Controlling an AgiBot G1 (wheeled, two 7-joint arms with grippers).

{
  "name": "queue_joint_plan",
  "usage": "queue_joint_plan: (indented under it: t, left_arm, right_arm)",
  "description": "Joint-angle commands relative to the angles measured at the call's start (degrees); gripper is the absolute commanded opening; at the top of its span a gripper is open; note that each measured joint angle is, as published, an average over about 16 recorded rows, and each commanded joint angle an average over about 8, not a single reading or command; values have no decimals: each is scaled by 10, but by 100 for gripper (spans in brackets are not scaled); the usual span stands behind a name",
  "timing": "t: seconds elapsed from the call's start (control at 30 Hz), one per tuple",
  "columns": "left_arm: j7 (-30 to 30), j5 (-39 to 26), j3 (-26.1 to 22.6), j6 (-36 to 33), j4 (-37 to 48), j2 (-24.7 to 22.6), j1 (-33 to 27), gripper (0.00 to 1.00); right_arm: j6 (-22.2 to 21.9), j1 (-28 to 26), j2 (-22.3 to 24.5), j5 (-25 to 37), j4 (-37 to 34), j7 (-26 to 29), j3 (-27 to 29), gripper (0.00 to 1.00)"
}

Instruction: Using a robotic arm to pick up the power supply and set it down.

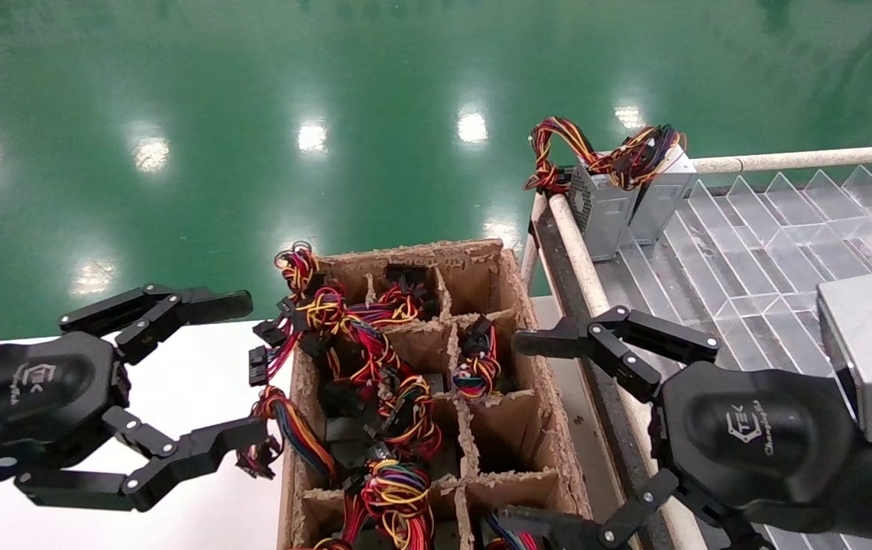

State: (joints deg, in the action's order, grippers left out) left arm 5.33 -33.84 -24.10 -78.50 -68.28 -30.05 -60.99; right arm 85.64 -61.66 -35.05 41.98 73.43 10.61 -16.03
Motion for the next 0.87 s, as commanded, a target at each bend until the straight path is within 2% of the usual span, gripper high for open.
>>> queue_joint_plan:
  t: [0.03,0.87]
  left_arm:
    - [0,0,0,0,0,0,0,100]
    - [0,0,0,0,0,0,0,100]
  right_arm:
    - [0,0,0,0,0,0,0,100]
    - [0,-1,0,1,-1,-1,0,100]
